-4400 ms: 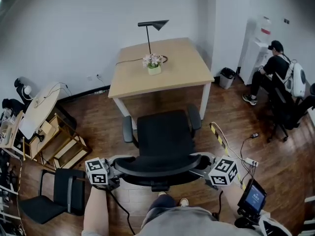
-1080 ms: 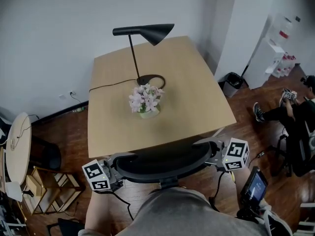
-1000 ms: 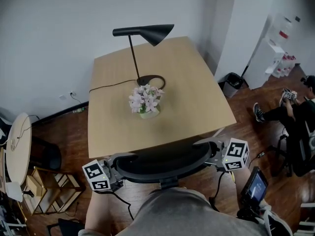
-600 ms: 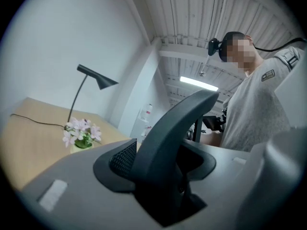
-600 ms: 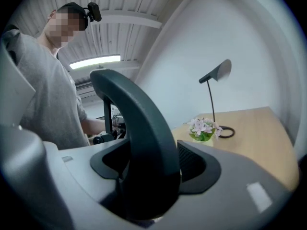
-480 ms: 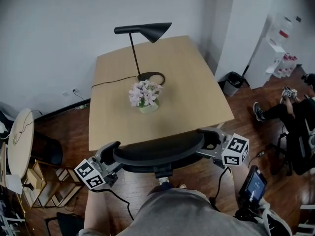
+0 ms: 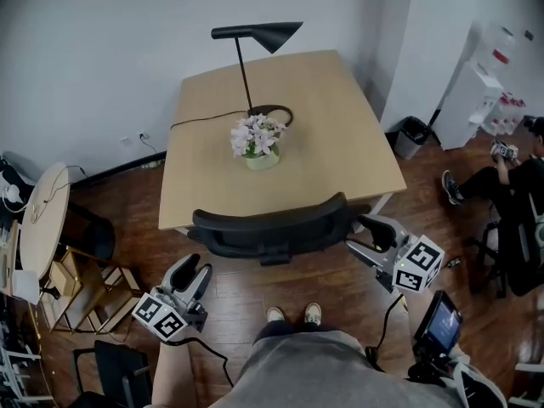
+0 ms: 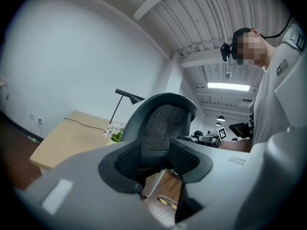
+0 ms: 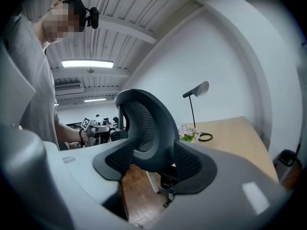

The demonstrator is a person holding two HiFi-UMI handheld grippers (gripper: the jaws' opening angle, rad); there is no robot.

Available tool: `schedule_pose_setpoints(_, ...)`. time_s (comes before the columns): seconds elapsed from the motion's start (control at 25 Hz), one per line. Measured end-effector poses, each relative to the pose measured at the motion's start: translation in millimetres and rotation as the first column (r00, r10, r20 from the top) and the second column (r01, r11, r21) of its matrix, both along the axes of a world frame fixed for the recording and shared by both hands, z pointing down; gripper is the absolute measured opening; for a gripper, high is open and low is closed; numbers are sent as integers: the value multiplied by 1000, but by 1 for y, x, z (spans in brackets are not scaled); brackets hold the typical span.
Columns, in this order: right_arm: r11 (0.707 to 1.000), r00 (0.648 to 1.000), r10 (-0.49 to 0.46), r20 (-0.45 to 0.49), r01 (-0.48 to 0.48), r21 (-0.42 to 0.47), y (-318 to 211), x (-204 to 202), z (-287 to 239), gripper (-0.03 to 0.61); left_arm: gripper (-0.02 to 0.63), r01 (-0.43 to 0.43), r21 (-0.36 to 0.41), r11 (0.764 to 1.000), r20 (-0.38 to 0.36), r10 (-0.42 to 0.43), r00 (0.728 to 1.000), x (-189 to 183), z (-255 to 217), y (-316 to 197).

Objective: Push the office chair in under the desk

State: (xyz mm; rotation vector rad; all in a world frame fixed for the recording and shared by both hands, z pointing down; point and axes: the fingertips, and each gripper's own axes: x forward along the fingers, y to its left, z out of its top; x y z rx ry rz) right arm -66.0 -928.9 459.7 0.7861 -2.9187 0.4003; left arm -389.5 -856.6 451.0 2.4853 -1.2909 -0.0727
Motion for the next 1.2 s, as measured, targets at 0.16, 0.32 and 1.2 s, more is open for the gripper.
schedule_pose_setpoints(0.16, 999, 1000, -6, 27, 5, 36, 27, -8, -11, 6, 14, 8, 15, 1000, -3, -8, 1000, 12, -5, 18)
schedule_pose_setpoints(0.32, 995, 998, -62, -13, 63, 71, 64, -29, -14, 6, 14, -69, 35, 997, 6, 69, 998, 37, -9, 41)
schedule_pose_setpoints(1.2, 992, 990, -106, -94, 99, -73, 301, -71, 29, 6, 14, -303, -72, 950, -88, 297, 951, 117, 24, 235)
